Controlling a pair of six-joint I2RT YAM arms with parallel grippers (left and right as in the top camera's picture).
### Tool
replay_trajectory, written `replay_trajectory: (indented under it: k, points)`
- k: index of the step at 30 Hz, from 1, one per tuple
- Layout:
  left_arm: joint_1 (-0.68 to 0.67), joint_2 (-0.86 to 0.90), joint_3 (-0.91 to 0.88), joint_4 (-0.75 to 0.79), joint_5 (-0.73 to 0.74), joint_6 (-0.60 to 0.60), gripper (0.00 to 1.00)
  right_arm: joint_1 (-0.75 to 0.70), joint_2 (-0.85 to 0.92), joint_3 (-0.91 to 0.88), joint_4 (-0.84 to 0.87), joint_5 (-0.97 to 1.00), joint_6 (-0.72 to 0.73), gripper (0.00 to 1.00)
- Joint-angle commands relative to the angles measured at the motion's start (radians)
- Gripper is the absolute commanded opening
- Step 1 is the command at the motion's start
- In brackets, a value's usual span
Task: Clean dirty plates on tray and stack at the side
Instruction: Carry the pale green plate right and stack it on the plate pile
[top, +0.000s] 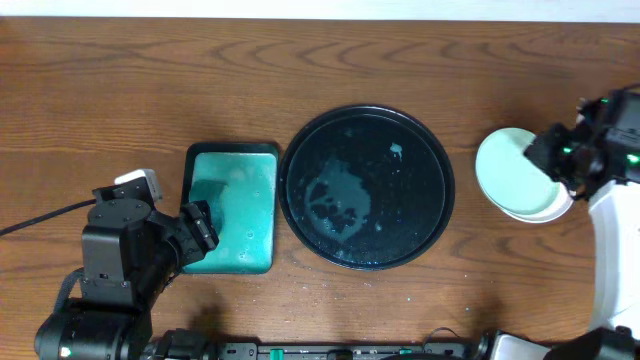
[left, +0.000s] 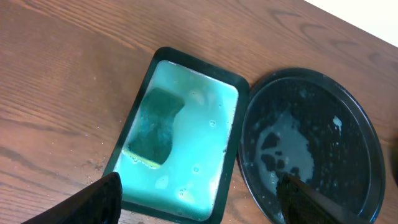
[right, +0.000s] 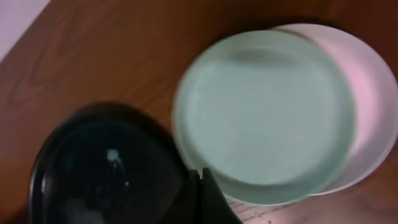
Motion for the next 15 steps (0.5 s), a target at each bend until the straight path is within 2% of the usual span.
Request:
replay_trajectory:
  k: [1,8,12,15]
  points:
    - [0.004,0.0,-0.005,-0.002,-0.008,0.002,0.8,0.048,0.066,-0.018,0.009,0.284,0.048,0.01]
    - [0.004,0.0,-0.005,-0.002,-0.008,0.002,0.8,0.015,0.291,-0.051,0.079,0.354,0.078,0.01]
    - [0.004,0.0,-0.005,-0.002,-0.008,0.002,0.8,-0.024,0.338,-0.051,0.044,0.353,0.092,0.01]
    - [0.004,0.0,-0.005,-0.002,-0.008,0.002,0.8,-0.058,0.316,-0.035,-0.047,0.353,0.138,0.02]
